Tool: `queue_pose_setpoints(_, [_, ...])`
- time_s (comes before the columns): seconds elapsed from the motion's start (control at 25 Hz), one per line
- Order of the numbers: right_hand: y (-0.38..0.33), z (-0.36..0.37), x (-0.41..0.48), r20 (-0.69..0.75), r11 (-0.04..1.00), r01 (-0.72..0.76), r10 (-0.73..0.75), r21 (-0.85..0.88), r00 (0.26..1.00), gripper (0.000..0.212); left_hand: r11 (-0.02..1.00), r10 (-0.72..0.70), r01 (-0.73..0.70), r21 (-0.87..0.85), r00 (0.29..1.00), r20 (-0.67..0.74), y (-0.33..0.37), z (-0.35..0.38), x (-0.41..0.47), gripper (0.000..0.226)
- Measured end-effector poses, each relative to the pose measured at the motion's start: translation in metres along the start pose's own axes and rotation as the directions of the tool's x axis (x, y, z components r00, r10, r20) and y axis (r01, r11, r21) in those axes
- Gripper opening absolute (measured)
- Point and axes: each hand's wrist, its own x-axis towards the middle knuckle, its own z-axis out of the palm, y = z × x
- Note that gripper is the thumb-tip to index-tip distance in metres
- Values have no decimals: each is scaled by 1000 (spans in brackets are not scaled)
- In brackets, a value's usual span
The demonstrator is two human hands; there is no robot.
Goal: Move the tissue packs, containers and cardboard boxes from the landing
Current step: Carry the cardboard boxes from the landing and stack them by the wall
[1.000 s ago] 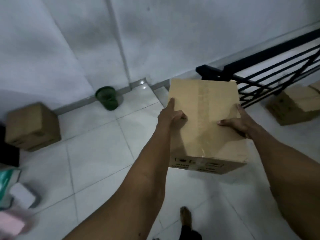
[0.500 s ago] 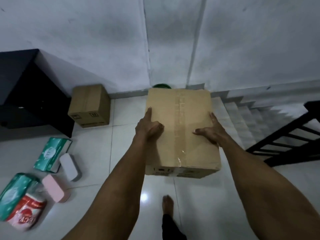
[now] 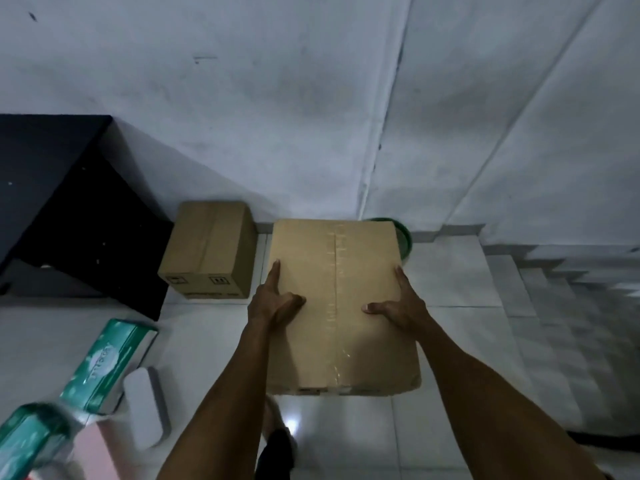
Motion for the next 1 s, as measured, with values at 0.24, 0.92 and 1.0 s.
queue_pose_setpoints(0.24, [-32, 103, 184, 11, 1000, 1, -1, 17, 1000, 130, 1000, -5, 6, -23, 1000, 12, -75, -37, 193, 111])
queue_pose_setpoints(0.92, [-20, 248, 556, -3, 997, 58, -58, -51, 998, 129, 977, -195, 185, -109, 977, -86, -217, -5, 554, 109])
queue_pose_setpoints(1.0, [-16, 260, 565, -12, 996, 59, -60, -70, 998, 130, 974, -216, 204, -102, 970, -116, -222, -4, 566, 109])
